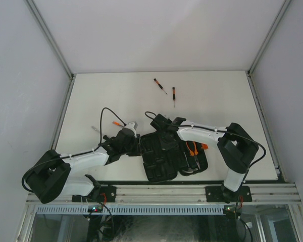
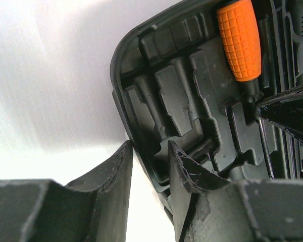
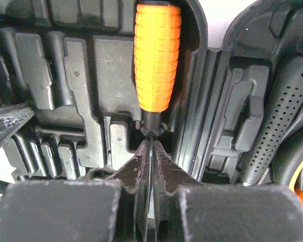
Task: Sort the tools into containers
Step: Adjust the screwdriver in the storage box.
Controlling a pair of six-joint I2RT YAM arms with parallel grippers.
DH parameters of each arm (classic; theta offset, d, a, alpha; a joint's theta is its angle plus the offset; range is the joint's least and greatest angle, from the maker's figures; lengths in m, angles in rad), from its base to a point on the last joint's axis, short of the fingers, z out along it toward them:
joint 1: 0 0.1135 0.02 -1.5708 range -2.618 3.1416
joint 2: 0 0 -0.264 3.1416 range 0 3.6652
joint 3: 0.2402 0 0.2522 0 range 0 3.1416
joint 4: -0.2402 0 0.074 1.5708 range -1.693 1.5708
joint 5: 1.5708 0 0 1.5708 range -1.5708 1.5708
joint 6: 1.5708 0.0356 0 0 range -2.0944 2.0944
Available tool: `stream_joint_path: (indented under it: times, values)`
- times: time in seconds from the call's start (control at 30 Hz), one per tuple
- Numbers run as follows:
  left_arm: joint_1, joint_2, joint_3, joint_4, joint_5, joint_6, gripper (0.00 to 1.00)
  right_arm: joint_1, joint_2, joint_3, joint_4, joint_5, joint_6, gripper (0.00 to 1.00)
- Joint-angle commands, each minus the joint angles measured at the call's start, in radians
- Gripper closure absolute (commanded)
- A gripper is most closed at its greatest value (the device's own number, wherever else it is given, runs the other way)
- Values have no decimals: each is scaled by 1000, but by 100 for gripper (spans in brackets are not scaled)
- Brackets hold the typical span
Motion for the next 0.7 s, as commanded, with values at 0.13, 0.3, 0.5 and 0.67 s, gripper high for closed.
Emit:
stream_joint_path:
  times: [0.13, 0.3, 0.5, 0.67]
  values:
    - [-12, -1, 78, 72, 62, 6, 65, -14, 87, 47, -30, -39, -24, 100]
    - [-15, 14, 89, 80, 89, 19, 70, -1, 158, 60, -68, -43, -38, 100]
    - [-22, 27, 106, 80, 102, 32, 74, 35, 235, 48, -42, -49, -21, 100]
    - [-34, 47, 133, 80, 115, 37, 77, 70, 314, 37, -4, -77, 3, 100]
